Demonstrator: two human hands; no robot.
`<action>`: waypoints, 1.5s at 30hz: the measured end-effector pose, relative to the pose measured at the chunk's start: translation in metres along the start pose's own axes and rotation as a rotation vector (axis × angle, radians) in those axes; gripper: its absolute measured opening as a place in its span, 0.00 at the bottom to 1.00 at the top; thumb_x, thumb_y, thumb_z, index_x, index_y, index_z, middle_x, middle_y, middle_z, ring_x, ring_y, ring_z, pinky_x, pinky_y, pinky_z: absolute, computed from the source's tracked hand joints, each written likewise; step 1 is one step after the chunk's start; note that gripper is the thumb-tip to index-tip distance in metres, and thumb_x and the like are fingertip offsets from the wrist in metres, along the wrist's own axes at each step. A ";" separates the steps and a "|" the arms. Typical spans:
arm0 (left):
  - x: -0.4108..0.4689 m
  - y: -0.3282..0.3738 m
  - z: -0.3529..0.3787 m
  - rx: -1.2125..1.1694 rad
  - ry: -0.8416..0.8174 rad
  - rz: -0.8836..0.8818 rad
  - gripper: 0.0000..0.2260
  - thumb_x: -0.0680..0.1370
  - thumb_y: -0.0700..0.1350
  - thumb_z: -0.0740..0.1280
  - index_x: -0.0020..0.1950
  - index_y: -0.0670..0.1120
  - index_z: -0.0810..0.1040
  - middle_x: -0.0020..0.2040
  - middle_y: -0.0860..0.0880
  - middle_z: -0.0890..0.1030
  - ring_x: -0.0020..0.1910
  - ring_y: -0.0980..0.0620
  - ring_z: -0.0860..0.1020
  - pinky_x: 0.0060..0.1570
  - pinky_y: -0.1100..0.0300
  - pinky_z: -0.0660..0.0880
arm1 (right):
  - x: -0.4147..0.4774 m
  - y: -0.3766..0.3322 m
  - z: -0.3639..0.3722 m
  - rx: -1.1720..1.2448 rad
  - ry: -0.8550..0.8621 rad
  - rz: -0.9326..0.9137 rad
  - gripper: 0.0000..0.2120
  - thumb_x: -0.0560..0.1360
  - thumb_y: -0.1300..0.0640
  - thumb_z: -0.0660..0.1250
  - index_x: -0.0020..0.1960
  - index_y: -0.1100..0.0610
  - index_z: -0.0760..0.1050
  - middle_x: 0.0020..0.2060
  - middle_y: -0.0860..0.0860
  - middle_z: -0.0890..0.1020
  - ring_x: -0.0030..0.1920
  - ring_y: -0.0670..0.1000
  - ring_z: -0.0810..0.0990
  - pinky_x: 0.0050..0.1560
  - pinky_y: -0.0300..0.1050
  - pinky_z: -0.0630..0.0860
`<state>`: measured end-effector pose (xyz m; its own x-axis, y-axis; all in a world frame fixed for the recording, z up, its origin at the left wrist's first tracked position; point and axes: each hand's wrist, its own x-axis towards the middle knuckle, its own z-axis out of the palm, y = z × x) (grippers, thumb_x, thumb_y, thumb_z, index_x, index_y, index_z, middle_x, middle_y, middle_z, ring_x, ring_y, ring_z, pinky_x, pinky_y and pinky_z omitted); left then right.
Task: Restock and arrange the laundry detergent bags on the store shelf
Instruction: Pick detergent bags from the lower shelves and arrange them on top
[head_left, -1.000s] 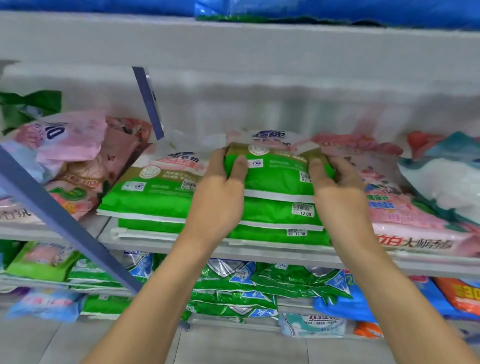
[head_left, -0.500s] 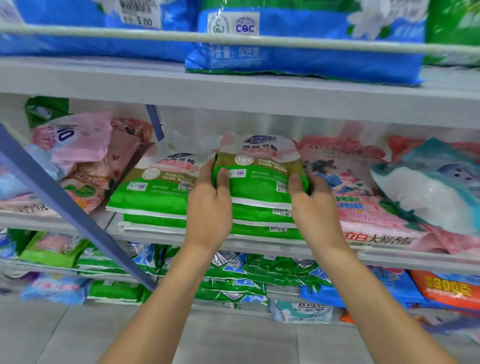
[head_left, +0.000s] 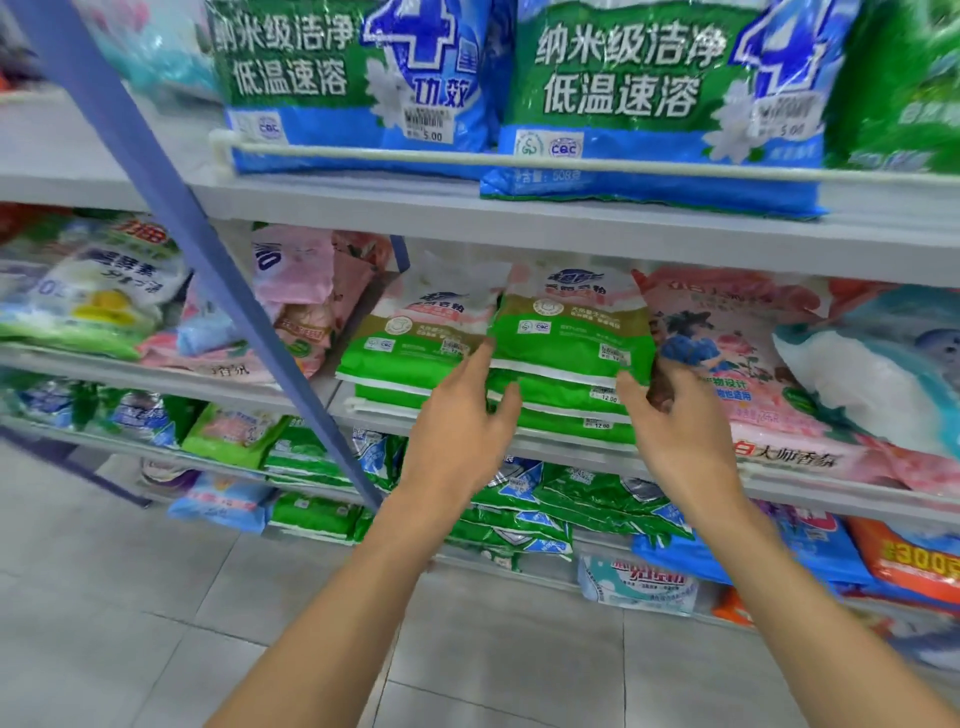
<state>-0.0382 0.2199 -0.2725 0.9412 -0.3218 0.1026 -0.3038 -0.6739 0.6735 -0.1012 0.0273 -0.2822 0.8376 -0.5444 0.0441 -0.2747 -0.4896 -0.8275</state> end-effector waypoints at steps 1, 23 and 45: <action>-0.004 0.000 -0.006 0.033 0.001 0.015 0.27 0.83 0.52 0.63 0.81 0.47 0.63 0.77 0.47 0.70 0.73 0.48 0.72 0.72 0.52 0.68 | -0.006 0.001 -0.002 -0.034 -0.013 -0.005 0.12 0.81 0.43 0.64 0.56 0.49 0.78 0.46 0.49 0.82 0.44 0.49 0.78 0.41 0.44 0.69; -0.120 -0.127 -0.224 0.133 0.162 -0.268 0.26 0.82 0.59 0.60 0.75 0.47 0.73 0.74 0.50 0.75 0.73 0.50 0.71 0.72 0.51 0.67 | -0.124 -0.175 0.109 -0.174 -0.426 -0.156 0.29 0.83 0.38 0.59 0.80 0.48 0.62 0.79 0.45 0.65 0.78 0.47 0.62 0.74 0.47 0.61; -0.015 -0.272 -0.338 0.020 0.013 -0.171 0.24 0.83 0.53 0.63 0.78 0.46 0.68 0.74 0.46 0.74 0.72 0.48 0.72 0.70 0.52 0.68 | -0.104 -0.292 0.303 0.103 -0.252 0.192 0.34 0.81 0.38 0.63 0.81 0.48 0.55 0.74 0.47 0.71 0.68 0.50 0.75 0.64 0.46 0.72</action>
<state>0.0806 0.6329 -0.2101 0.9813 -0.1926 -0.0030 -0.1415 -0.7311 0.6674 0.0353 0.4332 -0.2145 0.8693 -0.4283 -0.2468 -0.4000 -0.3161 -0.8602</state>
